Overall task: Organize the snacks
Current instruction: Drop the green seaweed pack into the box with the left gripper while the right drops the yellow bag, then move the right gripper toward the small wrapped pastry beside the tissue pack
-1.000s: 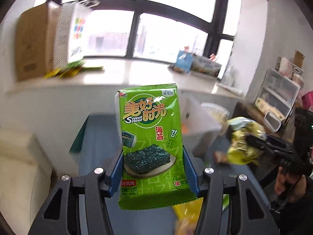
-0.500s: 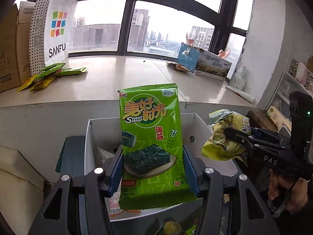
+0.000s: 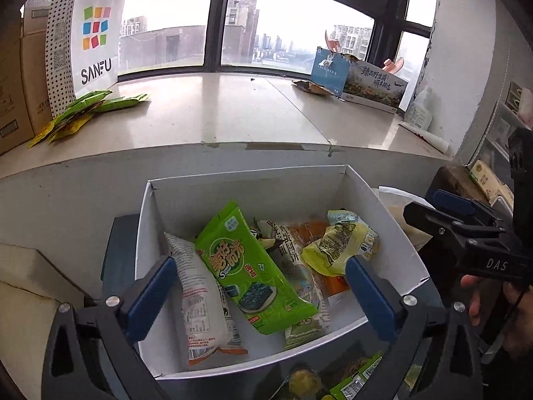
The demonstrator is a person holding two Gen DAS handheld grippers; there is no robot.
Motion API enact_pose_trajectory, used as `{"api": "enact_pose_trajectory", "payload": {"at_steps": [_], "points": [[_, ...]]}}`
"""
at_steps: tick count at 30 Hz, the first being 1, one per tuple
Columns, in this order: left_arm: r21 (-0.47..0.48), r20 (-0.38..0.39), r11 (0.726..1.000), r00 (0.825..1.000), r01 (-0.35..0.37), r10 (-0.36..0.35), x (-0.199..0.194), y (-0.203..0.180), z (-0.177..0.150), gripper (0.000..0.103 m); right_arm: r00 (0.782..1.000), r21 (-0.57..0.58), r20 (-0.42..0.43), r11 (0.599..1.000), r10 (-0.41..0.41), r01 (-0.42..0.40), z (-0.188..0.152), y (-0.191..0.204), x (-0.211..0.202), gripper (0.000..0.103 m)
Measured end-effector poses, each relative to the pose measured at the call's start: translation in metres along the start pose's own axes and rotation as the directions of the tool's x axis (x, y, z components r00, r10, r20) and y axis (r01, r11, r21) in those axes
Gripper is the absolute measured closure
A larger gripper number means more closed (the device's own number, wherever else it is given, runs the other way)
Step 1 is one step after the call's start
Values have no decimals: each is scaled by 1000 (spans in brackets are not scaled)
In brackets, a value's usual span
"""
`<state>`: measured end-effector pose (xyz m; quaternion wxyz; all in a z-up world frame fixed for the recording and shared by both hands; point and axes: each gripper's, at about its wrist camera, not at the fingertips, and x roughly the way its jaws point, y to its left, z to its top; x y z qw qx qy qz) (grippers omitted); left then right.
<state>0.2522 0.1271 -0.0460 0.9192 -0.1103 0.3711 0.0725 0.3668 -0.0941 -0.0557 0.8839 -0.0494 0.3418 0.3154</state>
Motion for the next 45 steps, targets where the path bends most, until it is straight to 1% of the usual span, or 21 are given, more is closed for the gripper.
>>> {"api": "enact_pose_trajectory", "payload": {"at_steps": [4,7,10,15,17,19,24,27,30,31,33,34,36,39,41,43,45], "points": [[13,19,1000,1000,6,-7,-14,0,-4,0,1000,6,30,1000,3,-3,-3,2,-16,0],[21,44,1000,999,6,-7,-33,0,-12,0,997,12,64,999,43,-44,-10,5,-37,0],[17,74,999,996,45,-46,-57,1,-25,0,993,-2,96,998,68,-68,-23,14,-61,0],[48,113,995,990,83,-88,-98,-4,-55,0,986,-44,129,993,110,-105,-58,31,-106,0],[52,128,994,986,98,-104,-114,-6,-70,0,985,-59,135,993,112,-104,-76,35,-121,0],[39,141,993,983,114,-118,-127,-7,-85,0,983,-53,142,993,112,-106,-95,36,-134,0],[14,137,991,982,130,-130,-152,-12,-130,0,985,-12,133,994,105,-105,-148,31,-157,0],[1,132,993,985,114,-113,-161,-16,-159,0,987,30,116,993,114,-118,-181,24,-162,0],[-21,116,990,984,139,-136,-167,-19,-180,0,986,84,99,986,135,-144,-210,14,-162,0],[-11,110,989,984,146,-144,-168,-21,-185,0,986,97,93,984,138,-147,-217,11,-162,0],[30,104,992,987,119,-122,-171,-28,-191,0,988,112,74,983,135,-143,-226,6,-157,0],[48,104,993,988,106,-110,-171,-30,-192,0,992,111,59,986,115,-121,-227,4,-154,0],[65,103,992,988,110,-116,-173,-33,-193,0,996,117,52,990,69,-75,-227,-4,-148,0],[63,108,990,985,128,-134,-175,-33,-193,0,997,171,45,983,64,-71,-225,-20,-140,0],[70,114,988,983,135,-142,-178,-34,-193,0,998,184,51,981,44,-53,-223,-28,-136,0],[77,117,987,982,141,-150,-180,-36,-193,0,999,176,46,984,4,-12,-220,-33,-128,0],[84,122,986,981,144,-154,-182,-38,-195,0,999,177,11,983,-41,38,-213,-37,-116,0]]}}
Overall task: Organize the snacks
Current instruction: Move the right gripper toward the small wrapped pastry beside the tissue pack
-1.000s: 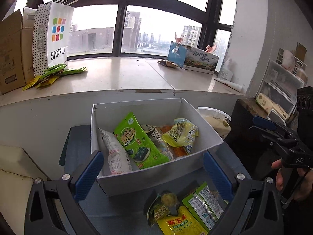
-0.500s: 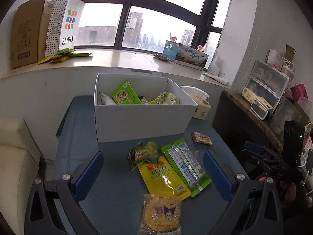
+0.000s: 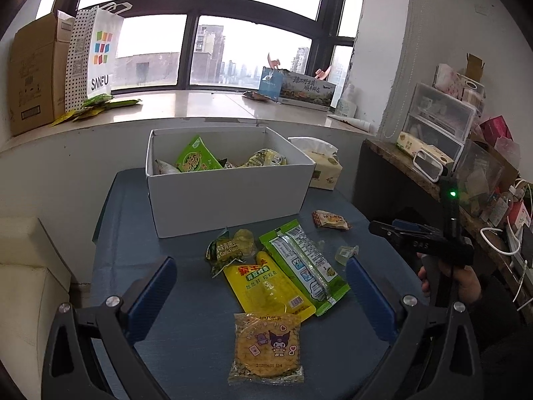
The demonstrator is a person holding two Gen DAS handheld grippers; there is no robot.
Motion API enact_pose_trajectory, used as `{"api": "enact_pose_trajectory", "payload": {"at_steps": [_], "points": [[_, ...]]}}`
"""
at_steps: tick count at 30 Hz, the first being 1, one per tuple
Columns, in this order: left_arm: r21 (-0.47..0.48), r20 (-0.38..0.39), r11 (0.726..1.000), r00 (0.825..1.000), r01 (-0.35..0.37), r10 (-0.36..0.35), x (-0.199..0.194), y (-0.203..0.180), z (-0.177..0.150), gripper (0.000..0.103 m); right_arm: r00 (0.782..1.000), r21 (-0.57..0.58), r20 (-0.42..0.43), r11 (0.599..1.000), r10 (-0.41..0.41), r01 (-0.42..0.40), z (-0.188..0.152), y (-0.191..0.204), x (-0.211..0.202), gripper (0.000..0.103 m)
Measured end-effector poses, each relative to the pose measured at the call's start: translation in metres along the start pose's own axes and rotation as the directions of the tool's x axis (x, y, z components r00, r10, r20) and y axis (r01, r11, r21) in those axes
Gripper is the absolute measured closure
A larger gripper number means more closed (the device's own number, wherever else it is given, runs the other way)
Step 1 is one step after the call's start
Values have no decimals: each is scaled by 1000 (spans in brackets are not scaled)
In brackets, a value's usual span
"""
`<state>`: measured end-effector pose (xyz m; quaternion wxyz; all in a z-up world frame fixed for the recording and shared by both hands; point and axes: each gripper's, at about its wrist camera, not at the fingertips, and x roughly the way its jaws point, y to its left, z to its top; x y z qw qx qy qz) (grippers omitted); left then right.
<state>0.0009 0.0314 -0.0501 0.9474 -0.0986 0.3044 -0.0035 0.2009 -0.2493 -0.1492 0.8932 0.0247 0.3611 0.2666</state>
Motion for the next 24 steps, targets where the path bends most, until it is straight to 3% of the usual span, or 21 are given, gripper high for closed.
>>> {"api": "enact_pose_trajectory", "payload": {"at_steps": [5,14,15,16,17,19,20,24], "points": [[18,-20,1000,1000,-13,13,4,-2,-4,0,997,-1,-70,1000,-17,17,18,0,39,0],[6,-41,1000,999,-13,13,9,5,-8,0,971,-158,-214,985,-109,76,32,-7,120,1],[3,-43,1000,999,-14,14,10,5,-8,0,969,-162,-224,985,-101,65,31,-10,124,12],[2,-44,1000,999,-13,13,10,6,-9,0,968,-166,-233,985,-88,50,31,-12,126,15],[2,-46,1000,999,-11,11,11,6,-10,0,971,-191,-213,979,-106,65,30,-11,125,27],[1,-52,1000,999,-11,11,13,6,-11,0,972,-211,-192,973,-134,93,28,-10,120,65],[1,-55,1000,998,-10,10,14,6,-12,0,975,-193,-195,979,-111,73,28,-11,117,103],[3,-60,1000,998,-12,12,16,6,-13,0,974,-223,-183,971,-132,89,22,-6,112,103]]}}
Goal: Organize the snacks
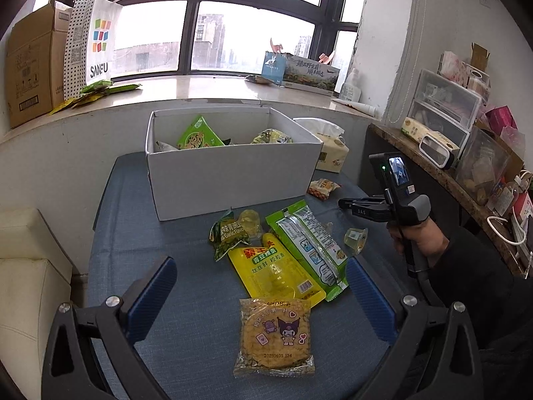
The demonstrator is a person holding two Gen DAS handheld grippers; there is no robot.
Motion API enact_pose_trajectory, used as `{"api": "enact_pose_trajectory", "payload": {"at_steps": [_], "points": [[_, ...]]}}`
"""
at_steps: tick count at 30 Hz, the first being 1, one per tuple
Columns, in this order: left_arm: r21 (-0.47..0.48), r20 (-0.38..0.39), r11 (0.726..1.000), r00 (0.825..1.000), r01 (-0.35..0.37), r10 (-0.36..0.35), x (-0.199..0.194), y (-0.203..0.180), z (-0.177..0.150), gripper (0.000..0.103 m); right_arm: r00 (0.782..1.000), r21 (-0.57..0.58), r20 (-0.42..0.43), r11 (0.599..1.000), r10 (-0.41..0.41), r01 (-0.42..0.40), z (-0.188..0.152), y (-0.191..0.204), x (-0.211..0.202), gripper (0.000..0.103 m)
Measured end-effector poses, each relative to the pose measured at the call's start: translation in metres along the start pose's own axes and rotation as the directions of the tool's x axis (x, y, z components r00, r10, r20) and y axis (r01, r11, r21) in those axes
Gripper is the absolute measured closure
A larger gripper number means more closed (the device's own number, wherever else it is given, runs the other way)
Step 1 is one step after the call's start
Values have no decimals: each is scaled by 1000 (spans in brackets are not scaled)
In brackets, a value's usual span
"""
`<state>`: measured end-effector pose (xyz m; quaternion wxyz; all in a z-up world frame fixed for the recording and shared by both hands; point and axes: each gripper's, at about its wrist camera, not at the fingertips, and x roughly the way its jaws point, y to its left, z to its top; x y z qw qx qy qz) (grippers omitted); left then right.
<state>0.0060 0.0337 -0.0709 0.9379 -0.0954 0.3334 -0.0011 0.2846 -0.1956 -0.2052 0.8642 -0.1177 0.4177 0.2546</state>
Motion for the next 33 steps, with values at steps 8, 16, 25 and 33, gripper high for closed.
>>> {"api": "enact_pose_trajectory", "payload": {"at_steps": [8,16,25,33], "points": [[-1,-7,1000,1000,-3,3,2,1,0,0,999,70,25,997,22,-24,4,-7,-9,3],[6,-9,1000,1000,-9,9,2,1,0,0,997,54,49,997,55,-57,37,-14,4,3],[-5,-22,1000,999,-24,24,5,6,0,0,996,-48,-7,995,91,-91,49,-1,47,25],[-22,-44,999,999,-28,27,14,11,-2,0,997,-108,7,991,74,-73,43,14,33,91]]}}
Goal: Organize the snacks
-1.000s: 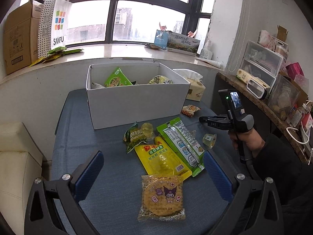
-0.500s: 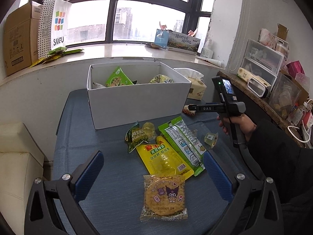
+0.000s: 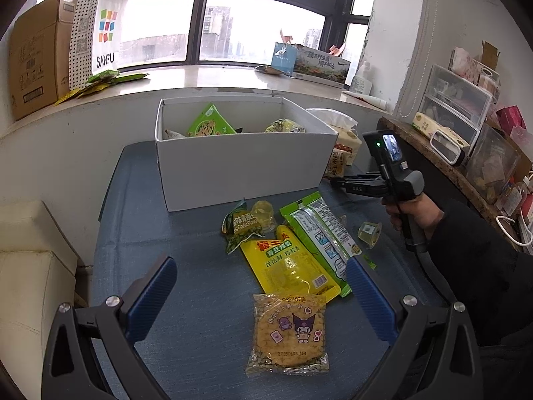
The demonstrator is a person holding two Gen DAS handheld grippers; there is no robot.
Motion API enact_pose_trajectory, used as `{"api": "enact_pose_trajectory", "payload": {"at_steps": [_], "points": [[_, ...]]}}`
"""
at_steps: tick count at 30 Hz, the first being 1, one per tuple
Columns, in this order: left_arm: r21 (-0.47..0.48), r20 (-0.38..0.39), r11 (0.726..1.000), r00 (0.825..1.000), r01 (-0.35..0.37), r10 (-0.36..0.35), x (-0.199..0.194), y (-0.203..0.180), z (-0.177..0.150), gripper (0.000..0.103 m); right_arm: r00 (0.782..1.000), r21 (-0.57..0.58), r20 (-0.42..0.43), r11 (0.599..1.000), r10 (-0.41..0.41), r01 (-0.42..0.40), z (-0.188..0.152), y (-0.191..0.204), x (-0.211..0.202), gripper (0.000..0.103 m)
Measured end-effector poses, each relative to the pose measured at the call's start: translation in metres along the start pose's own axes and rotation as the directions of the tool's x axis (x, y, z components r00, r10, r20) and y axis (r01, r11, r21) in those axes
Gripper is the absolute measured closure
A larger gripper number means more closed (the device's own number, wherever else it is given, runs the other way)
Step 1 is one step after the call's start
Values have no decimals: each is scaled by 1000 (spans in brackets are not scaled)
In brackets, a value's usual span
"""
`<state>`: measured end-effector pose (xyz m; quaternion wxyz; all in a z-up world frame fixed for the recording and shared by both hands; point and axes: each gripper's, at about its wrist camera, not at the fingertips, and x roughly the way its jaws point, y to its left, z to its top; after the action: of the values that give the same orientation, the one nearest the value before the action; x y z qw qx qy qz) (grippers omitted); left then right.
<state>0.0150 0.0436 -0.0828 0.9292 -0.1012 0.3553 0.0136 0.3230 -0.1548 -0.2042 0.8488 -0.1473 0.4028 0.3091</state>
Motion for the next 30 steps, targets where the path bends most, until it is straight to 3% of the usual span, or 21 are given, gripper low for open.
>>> {"api": "enact_pose_trajectory", "payload": {"at_steps": [4,5,10,17,19,20,21,24,27,30], "points": [[-4,-3,1000,1000,3,-3,2,0,-1,0,1000,3,18,1000,26,-26,-5,2,-11,93],[1,-2,1000,1000,0,0,1,-1,-1,0,999,19,27,999,43,-43,-8,1,-17,102],[-3,-6,1000,1000,5,-5,3,0,-1,0,990,60,80,990,120,-125,-22,4,-51,103],[17,-7,1000,1000,0,0,4,-5,-3,0,986,96,76,983,150,-157,-44,9,-73,99],[15,-10,1000,1000,0,0,5,-5,-2,0,990,103,55,985,131,-137,-53,11,-76,68],[15,-12,1000,1000,1,-1,5,-5,-3,0,994,107,47,989,95,-100,-57,12,-77,28],[13,-12,1000,1000,1,-1,6,-4,-3,0,996,113,52,990,77,-82,-59,11,-78,13],[12,-14,1000,1000,2,-2,7,-4,-3,0,995,158,54,984,78,-86,-57,5,-76,13],[14,-16,1000,1000,4,-4,8,-6,-4,0,1000,205,8,979,11,-12,-45,4,-61,13],[18,-20,1000,1000,5,-4,9,-6,-5,0,999,268,-19,963,26,-20,-38,4,-41,13]]}}
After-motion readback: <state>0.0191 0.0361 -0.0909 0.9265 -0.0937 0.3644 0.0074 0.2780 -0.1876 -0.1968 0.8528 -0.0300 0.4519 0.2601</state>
